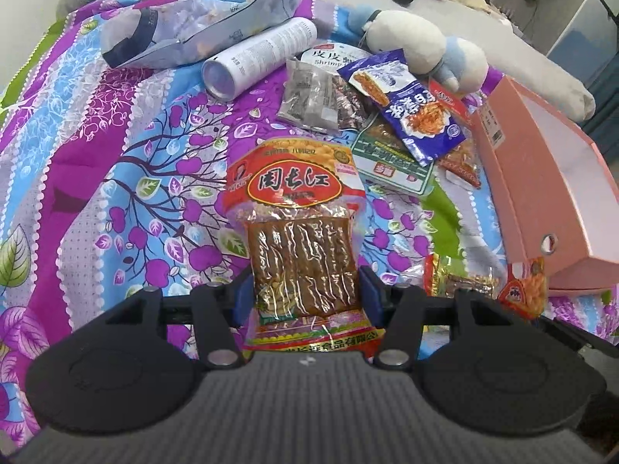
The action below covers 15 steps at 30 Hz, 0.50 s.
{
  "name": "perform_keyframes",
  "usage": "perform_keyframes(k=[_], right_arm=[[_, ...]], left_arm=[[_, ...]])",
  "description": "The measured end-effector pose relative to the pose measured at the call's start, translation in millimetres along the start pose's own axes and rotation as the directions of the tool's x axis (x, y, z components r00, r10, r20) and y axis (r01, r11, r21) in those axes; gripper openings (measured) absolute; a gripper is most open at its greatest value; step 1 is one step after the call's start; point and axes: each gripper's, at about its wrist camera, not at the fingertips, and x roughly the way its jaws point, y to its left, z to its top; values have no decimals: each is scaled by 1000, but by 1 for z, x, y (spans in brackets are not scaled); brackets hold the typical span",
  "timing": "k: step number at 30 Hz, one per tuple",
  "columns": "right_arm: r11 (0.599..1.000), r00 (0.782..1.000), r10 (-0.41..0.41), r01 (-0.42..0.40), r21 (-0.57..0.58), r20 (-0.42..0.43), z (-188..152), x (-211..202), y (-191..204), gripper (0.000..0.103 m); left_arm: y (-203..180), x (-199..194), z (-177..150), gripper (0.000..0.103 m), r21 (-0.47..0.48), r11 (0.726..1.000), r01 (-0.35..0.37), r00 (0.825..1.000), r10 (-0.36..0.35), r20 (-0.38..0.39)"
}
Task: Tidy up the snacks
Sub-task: 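Lift the tofu pack toward the pink box with the left gripper while the right gripper carries its packet there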
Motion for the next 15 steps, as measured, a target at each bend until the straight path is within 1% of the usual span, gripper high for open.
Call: perform_keyframes(k=[7,15], right_arm=[[1000,999,12,-12,5,37,14,-18,-2,9],[1000,996,29,-29,-10,85,40,-45,1,9]], left_arm=[[-9,-15,9,61,-3,999,34,999,-34,25],[-37,-33,26,61,49,996,71,996,-74,53]])
